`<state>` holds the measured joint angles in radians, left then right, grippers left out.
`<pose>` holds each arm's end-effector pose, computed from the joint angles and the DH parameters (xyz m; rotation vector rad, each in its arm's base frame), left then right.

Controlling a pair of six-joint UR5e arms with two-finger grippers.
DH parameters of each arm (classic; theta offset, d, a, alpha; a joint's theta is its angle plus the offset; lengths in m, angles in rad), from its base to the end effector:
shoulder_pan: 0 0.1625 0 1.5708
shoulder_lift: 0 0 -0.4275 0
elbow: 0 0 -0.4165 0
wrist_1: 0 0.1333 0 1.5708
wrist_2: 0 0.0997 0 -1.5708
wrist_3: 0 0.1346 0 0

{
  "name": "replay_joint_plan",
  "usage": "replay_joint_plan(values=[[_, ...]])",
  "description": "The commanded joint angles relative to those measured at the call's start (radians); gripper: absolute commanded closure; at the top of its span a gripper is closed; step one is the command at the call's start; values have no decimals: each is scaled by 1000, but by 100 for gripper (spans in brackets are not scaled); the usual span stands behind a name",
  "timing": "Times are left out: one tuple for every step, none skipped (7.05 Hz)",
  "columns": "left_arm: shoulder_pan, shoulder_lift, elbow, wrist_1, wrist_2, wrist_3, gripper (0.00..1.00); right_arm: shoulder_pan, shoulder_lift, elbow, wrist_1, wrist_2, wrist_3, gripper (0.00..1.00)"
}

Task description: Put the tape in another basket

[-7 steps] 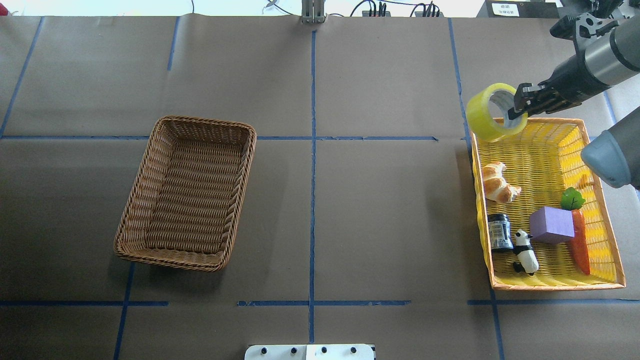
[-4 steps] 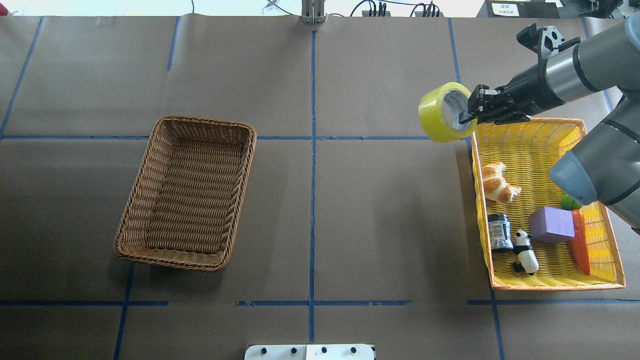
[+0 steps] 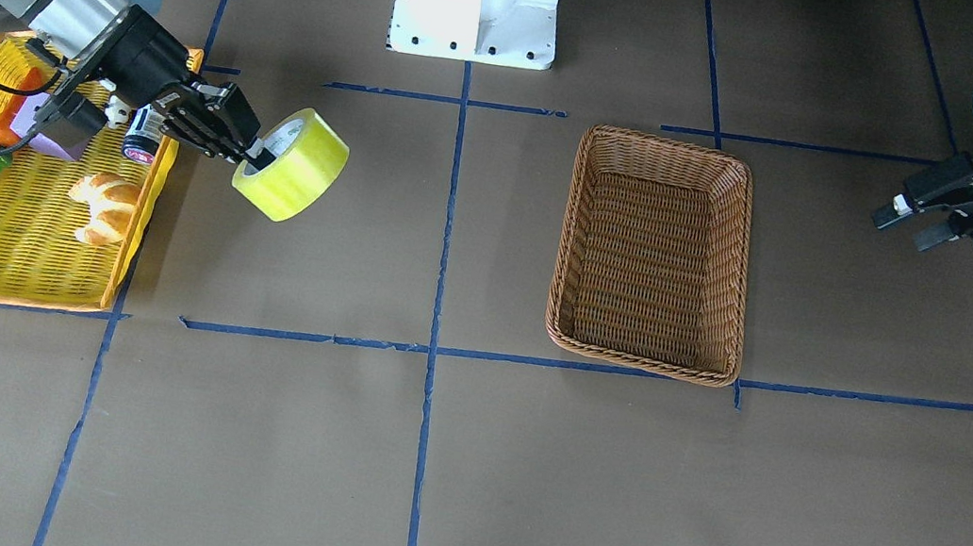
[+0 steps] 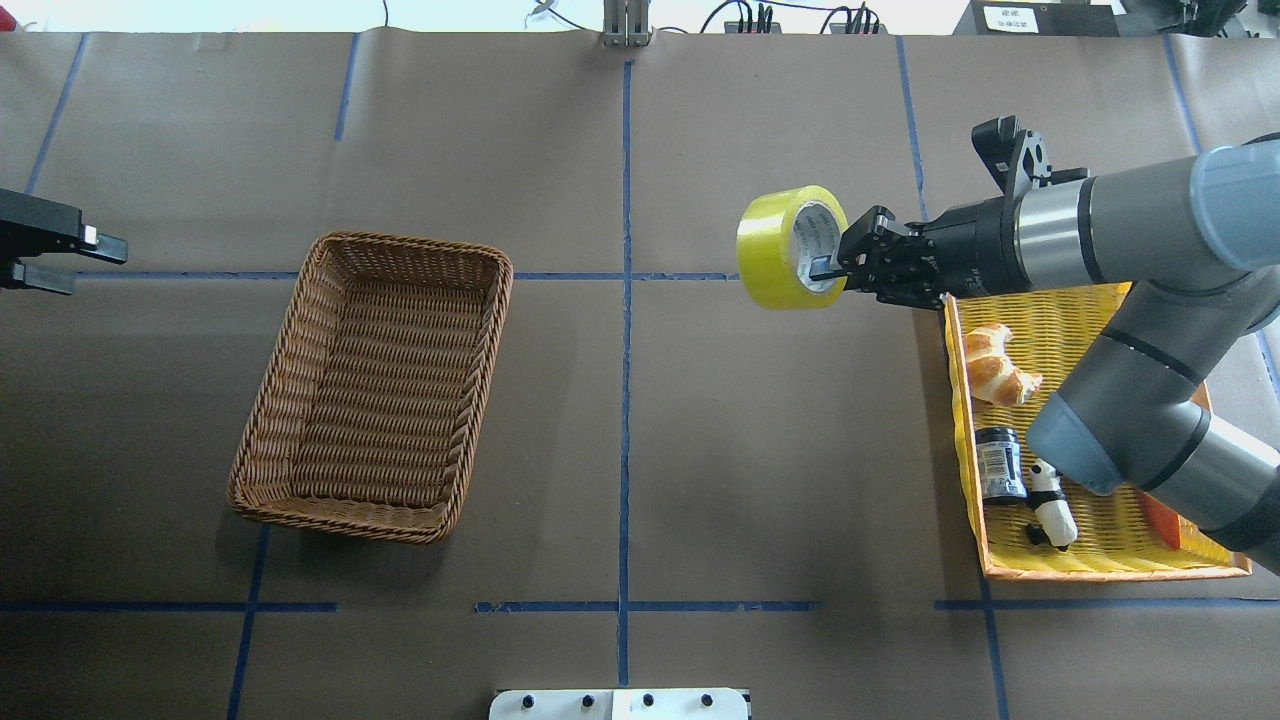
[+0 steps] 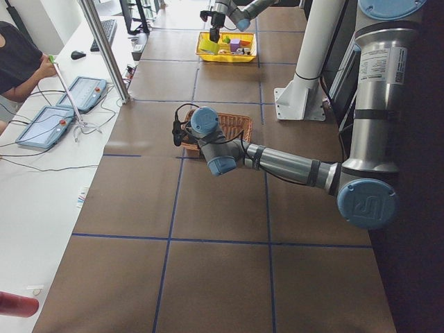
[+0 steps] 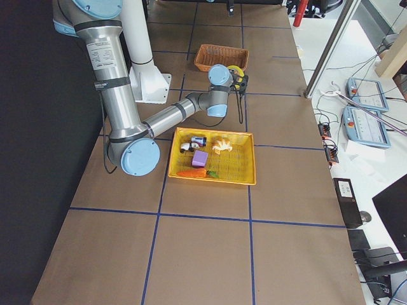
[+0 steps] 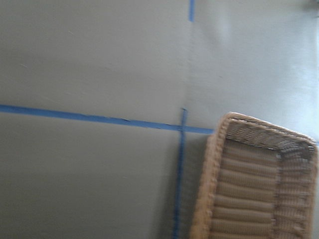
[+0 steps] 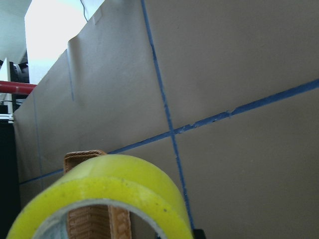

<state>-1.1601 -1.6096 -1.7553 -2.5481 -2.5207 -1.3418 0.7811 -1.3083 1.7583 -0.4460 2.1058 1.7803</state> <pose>0.1905 -0.4971 0.4328 0.0685 1.3602 -0.2137 -0.3815 -0.4693 0.2940 0.0306 -1.5850 0.3552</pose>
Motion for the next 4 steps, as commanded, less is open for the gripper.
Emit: replay_joint_plan(values=[[39, -123, -1, -168, 8, -413, 0, -87, 0, 6, 192, -117, 169, 98], [87, -169, -12, -269, 78, -607, 0, -139, 0, 7, 299, -194, 233, 98], [173, -170, -30, -394, 221, -761, 0, -196, 0, 7, 388, -287, 263, 98], [236, -176, -38, -468, 311, -860, 0, -254, 1, 4, 459, -356, 263, 98]])
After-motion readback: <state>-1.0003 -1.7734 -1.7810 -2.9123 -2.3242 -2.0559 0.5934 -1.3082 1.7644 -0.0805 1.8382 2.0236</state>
